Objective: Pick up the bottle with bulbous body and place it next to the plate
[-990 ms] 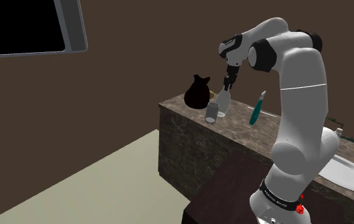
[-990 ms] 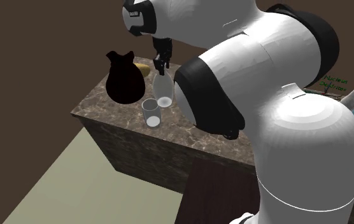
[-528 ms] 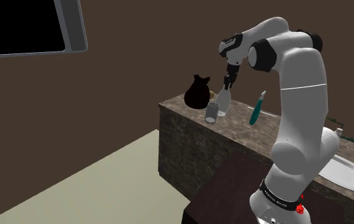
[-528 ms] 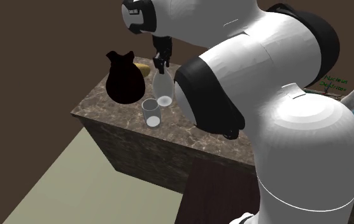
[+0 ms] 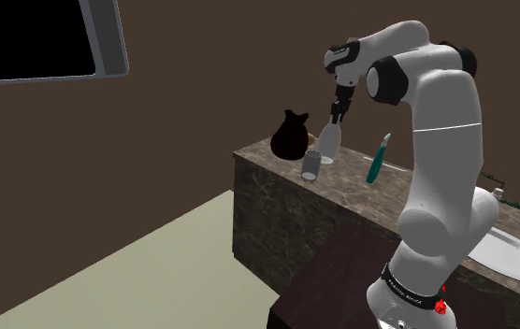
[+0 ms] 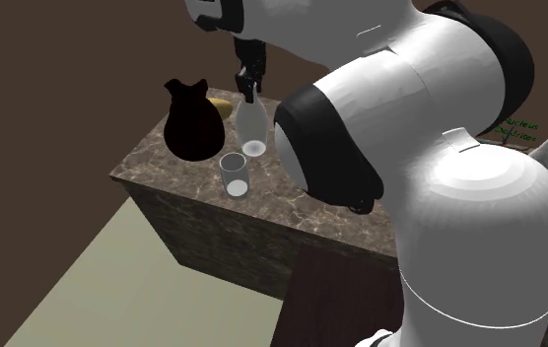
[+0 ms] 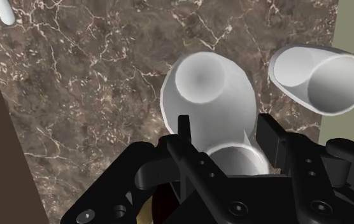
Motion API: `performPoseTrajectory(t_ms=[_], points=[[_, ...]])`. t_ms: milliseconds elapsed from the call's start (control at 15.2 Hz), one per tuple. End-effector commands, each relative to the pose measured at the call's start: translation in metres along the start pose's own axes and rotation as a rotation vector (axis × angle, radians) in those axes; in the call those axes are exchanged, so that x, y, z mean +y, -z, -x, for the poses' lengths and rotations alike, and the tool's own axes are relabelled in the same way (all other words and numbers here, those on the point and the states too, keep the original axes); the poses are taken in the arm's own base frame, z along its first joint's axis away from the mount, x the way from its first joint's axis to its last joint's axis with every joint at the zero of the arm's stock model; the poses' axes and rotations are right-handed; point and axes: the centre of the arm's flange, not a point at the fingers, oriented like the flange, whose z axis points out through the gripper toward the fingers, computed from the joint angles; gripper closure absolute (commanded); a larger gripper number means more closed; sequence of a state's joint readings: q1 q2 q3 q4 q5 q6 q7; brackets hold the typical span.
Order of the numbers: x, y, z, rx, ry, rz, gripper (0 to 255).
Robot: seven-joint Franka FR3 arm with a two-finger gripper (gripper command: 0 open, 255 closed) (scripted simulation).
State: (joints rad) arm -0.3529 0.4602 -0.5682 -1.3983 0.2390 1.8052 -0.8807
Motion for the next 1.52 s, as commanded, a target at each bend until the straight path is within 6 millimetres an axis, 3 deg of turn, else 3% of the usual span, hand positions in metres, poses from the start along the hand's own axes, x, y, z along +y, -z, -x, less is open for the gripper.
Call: performPoseTrajectory(t_ms=[0,462,1452], points=[[-0.001,0.012,0.001,0.000,0.000,0.000,255],[0.000,0.047,0.000,0.000,0.000,0.000,255],[0.080,0.047,0.181,0.000,0.000,0.000,255]])
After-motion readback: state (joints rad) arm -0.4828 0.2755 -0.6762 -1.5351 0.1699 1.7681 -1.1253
